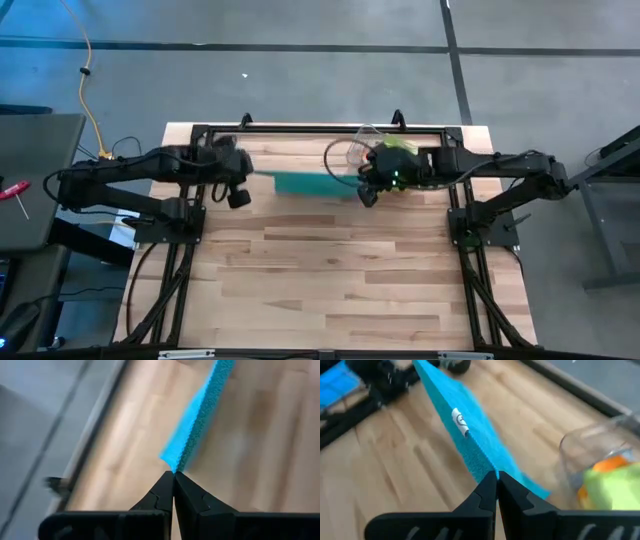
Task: Fold microfiber towels
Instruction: Fold the blue microfiber towel
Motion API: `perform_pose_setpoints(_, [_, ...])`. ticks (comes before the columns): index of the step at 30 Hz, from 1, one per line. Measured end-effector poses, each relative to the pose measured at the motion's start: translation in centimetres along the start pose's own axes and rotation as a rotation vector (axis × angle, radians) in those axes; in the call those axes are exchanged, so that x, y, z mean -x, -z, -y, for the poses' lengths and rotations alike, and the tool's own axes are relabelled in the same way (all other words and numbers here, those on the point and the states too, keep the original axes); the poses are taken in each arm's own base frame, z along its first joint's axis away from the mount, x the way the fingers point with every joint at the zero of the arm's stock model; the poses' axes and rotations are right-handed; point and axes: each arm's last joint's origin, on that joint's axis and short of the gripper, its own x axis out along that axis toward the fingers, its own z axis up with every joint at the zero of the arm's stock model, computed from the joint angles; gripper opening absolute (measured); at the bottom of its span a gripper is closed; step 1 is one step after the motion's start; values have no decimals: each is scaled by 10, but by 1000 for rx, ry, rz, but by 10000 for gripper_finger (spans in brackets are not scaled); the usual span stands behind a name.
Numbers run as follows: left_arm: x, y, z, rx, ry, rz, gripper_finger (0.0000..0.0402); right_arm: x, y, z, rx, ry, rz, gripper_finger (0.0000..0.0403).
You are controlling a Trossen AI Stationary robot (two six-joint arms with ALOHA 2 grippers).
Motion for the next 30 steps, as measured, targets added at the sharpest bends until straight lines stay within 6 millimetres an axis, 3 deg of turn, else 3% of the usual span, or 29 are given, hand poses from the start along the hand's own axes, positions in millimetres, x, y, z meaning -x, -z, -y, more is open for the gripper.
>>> perform_pose_setpoints(11, [-29,48,77,113,299,-99,0,-24,73,-31,-114,-78,-148,0])
perform_pose_setpoints(24, [-15,71,139,233,522,-128,0,-33,153,-57,-287,-301,-226,0])
perform_pose_setpoints(30, [-20,76,170,231,555,-162,0,-29,172,-62,-324,-329,-255,0])
